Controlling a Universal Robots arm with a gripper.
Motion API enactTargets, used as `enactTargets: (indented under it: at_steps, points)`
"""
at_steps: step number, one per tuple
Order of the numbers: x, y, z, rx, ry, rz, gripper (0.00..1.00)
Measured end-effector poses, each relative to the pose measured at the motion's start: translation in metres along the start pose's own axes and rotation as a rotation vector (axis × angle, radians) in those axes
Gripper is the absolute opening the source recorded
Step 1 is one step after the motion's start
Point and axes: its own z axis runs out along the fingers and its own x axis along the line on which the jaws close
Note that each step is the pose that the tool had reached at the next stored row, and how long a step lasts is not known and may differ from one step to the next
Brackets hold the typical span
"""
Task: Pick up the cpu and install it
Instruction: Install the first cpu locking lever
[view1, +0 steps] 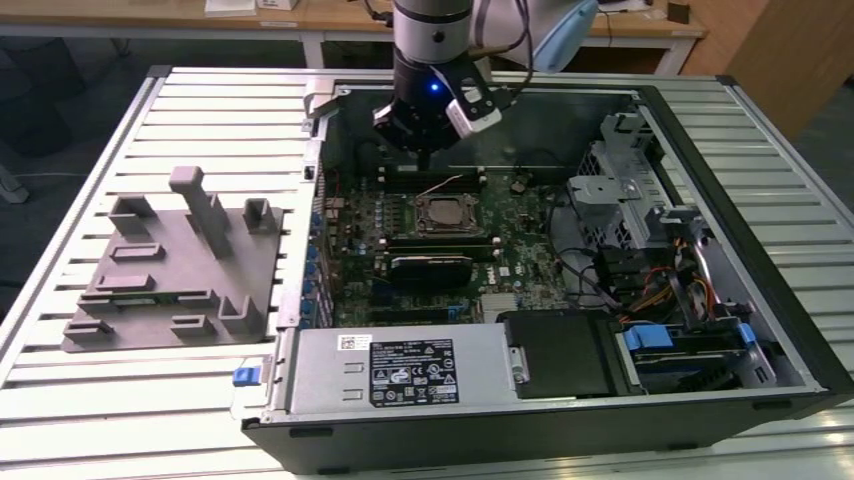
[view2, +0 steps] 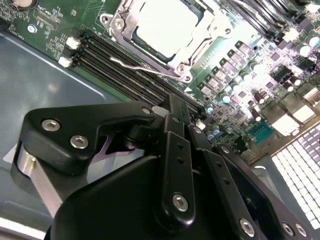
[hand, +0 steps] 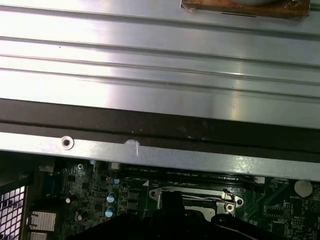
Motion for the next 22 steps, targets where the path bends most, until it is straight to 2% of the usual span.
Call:
enactTargets:
  at_steps: [4,11,14,18,22]
  points:
    - [-0.0021,-0.0029,0.0036,-0.0142,-0.0015,0.001,0.11]
    - [-0.015,-0.0042,0.0069,-0.0126,-0.0012,0.001,0.11]
    - [-0.0171,-0.0045,0.0092,-0.0125,-0.0011,-0.001,0.11]
    - [-0.0181,-0.0047,0.0116,-0.0127,0.0021,-0.04,0.11]
    - [-0.023,-0.0052,0.0127,-0.0129,0.0023,-0.042,0.11]
